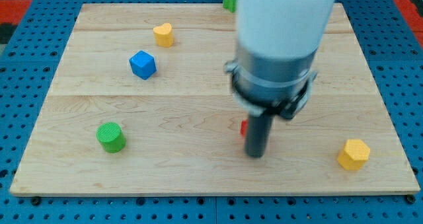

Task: Point your arm to green circle

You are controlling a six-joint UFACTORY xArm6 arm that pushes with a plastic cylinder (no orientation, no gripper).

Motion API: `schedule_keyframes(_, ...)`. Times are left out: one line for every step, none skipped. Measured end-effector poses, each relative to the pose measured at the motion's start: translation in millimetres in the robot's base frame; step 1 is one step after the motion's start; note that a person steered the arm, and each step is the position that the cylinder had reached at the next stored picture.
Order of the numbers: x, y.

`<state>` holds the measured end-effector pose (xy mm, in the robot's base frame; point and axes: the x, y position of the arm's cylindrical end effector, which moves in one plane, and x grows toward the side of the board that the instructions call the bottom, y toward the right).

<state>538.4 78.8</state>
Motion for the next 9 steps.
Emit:
schedule_keyframes(-26,26)
schedule_keyframes(-7,26)
schedule_keyframes(47,-9)
schedule_keyframes(70,-86)
schedule_keyframes(75,-160)
schedule_keyframes(75,-223)
schedule_keyframes(73,-237)
schedule_keyframes(68,-238)
schedule_keyframes(68,-242)
